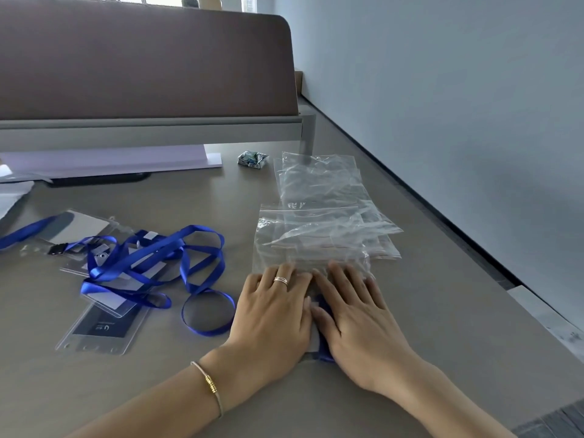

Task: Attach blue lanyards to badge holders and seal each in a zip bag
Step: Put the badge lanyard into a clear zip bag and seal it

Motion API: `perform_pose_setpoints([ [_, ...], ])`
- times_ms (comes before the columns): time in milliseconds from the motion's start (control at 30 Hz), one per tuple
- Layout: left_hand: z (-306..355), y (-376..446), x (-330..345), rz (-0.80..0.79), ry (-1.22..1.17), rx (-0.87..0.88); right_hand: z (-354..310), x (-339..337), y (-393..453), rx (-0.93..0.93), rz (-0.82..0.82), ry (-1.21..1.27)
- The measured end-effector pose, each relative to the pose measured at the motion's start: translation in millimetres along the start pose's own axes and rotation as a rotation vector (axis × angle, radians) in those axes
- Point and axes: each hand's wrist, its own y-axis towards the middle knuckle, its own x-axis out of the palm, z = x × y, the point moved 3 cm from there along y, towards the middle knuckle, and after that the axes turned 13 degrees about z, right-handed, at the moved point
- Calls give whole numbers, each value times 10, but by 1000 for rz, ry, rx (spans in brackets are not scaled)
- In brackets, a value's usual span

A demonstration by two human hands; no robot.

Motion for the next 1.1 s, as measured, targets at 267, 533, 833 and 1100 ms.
perform_pose_setpoints([
  [267, -77, 435, -93, 109, 4, 68, -105, -291, 361, -117, 304, -48],
  [533, -401, 504, 256, 8, -59, -76, 119, 31, 606, 77, 86, -3],
  [833, -426, 754, 96, 23, -111, -92, 70, -277, 827, 0, 262, 68],
  [1100, -595, 1073, 349, -44, -74, -24, 242, -2, 1243, 5, 71, -106],
])
